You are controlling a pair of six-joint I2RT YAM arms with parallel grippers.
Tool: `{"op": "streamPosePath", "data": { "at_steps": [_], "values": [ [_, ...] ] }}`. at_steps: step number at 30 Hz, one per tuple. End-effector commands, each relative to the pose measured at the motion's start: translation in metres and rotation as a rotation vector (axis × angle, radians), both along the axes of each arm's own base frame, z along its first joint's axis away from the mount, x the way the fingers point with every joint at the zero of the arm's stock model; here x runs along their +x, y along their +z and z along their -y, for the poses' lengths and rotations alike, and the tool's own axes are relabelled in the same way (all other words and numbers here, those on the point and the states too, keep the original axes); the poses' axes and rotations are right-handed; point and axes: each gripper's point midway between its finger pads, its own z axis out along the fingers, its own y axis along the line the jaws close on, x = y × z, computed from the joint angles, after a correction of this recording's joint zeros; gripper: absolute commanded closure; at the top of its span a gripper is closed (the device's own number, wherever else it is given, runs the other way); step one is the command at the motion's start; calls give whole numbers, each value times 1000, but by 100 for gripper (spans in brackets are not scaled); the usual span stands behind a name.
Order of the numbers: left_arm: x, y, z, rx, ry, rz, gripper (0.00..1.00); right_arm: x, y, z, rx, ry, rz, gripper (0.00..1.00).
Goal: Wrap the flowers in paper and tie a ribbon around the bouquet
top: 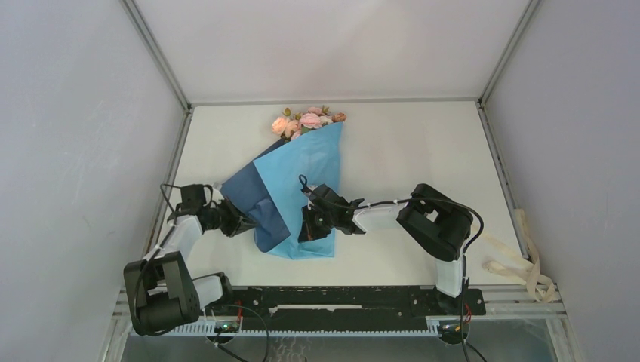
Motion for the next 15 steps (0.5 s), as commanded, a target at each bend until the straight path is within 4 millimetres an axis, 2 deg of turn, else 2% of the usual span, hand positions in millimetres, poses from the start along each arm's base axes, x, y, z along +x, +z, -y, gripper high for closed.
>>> {"op": "streamPosePath", "data": {
  "at_steps": [1,5,12,15],
  "values": [
    [17,30,4,1,-70,134,100,4,-5,7,-37,-24,-13,100],
    [26,65,23,9,-226,271,100,2,-8,5,-9,-46,-44,100],
    [20,108,93,41,-611,487,100,-1,-4,3,60,-86,-77,100],
    [29,119,120,110,-723,590,100,-2,-3,1,97,-95,-87,100]
  ]
}}
